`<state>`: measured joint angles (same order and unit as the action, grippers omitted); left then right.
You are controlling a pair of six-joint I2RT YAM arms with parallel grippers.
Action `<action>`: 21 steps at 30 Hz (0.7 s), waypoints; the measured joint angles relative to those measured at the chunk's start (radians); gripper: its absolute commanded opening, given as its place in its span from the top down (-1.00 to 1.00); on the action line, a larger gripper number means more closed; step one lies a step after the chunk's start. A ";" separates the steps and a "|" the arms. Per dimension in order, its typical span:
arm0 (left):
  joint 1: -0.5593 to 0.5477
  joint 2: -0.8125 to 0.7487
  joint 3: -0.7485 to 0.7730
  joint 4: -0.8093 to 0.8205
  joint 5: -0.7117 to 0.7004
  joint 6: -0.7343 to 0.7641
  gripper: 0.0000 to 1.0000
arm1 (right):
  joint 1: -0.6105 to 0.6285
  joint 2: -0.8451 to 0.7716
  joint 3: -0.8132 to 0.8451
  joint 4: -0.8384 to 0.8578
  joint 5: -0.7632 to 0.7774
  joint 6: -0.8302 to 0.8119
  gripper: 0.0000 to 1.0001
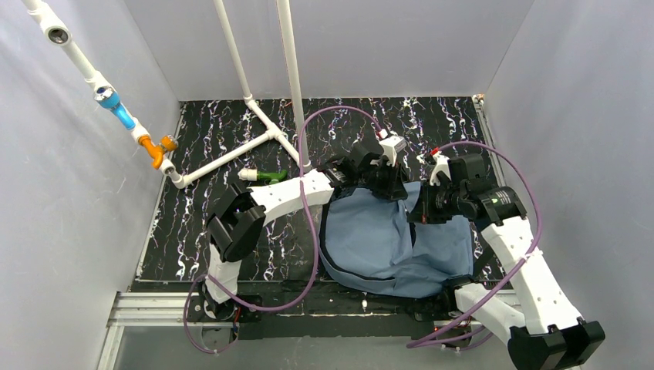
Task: Pack the student bag
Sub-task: Zip the student bag at the center of the board.
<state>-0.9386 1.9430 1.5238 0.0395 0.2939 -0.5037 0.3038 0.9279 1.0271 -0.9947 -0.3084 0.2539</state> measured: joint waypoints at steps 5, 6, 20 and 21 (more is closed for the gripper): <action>0.004 0.011 0.031 -0.026 -0.028 -0.004 1.00 | 0.022 -0.036 -0.008 -0.002 0.026 -0.001 0.97; 0.007 0.017 0.040 -0.029 -0.027 -0.004 1.00 | 0.026 -0.044 -0.009 -0.003 0.034 -0.003 0.97; 0.136 0.085 0.121 -0.040 -0.092 0.025 1.00 | 0.040 -0.177 -0.085 -0.078 0.064 0.011 0.97; 0.136 0.085 0.121 -0.041 -0.091 0.024 1.00 | 0.040 -0.180 -0.094 -0.077 0.064 0.014 0.97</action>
<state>-0.8024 2.0277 1.6447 -0.0013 0.2028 -0.4793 0.3443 0.7483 0.9329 -1.0714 -0.2440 0.2684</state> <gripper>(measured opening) 0.139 0.031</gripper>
